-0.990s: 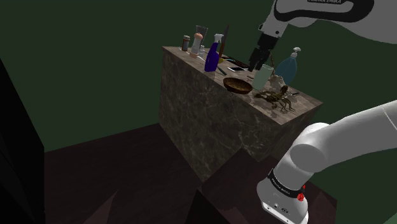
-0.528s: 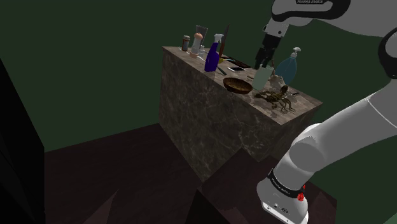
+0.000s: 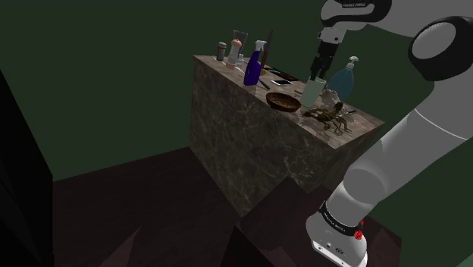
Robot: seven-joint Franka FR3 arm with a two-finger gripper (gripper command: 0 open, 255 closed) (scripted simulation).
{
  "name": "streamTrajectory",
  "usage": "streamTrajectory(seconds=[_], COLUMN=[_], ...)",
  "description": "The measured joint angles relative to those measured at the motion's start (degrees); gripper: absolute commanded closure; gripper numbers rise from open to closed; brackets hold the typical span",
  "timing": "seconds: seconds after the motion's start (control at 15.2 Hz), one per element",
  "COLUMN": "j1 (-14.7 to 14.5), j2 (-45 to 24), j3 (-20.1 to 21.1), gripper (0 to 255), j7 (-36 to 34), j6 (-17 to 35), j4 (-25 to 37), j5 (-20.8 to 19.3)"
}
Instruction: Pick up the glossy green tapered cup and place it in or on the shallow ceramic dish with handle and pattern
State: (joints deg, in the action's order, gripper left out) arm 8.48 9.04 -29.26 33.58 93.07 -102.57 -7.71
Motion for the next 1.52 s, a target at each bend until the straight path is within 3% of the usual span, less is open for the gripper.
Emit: streamTrajectory(seconds=[0.46,0.86,0.92,1.52], j1=[0.4,0.4,0.4,0.4], j2=[-0.1,0.1,0.1,0.0], j3=[-0.5,-0.5,-0.5,-0.5], gripper=[0,0,255,255], j7=[0.2,0.1,0.1,0.1], j6=[4.8,5.3,5.3,5.3], j4=[-4.7,-5.4,-5.4,-5.4], j5=[-0.3,-0.4,-0.4,-0.4])
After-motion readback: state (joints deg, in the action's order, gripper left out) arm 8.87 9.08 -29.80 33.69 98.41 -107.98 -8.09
